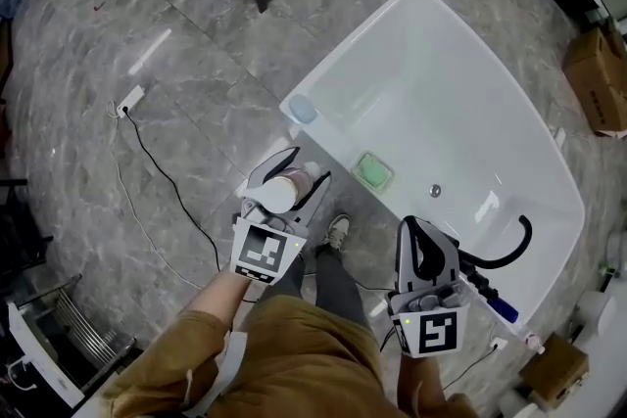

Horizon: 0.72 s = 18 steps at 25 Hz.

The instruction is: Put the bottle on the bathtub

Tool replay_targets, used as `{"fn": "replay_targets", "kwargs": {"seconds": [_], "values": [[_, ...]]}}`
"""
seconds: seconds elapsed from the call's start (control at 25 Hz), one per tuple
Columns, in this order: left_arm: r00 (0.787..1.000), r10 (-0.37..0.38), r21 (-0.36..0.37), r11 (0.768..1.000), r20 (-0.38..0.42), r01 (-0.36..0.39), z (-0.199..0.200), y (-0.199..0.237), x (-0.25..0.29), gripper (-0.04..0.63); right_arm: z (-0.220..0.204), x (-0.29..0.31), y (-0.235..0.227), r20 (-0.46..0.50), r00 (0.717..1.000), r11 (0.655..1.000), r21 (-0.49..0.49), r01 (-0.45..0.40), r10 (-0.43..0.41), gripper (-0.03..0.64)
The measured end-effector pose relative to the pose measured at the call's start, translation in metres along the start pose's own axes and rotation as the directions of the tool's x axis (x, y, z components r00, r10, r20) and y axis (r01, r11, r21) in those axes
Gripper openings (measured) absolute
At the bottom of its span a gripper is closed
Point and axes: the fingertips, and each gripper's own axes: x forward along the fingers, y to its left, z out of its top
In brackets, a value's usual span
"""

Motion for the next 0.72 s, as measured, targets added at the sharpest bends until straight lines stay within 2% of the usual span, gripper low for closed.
{"fn": "replay_targets", "kwargs": {"seconds": [0.32, 0.72], "values": [[0.999, -0.010, 0.013, 1.000, -0.030, 0.011, -0.035, 0.006, 0.029, 0.245, -0.011, 0.030, 0.003, 0.043, 0.999, 1.000, 0.016, -0.019, 0.018, 0.006], [0.998, -0.018, 0.013, 1.000, -0.058, 0.018, -0.076, 0.017, 0.072, 0.245, -0.053, 0.053, -0.008, -0.031, 1.000, 0.999, 0.043, 0.006, -0.005, 0.006]]}}
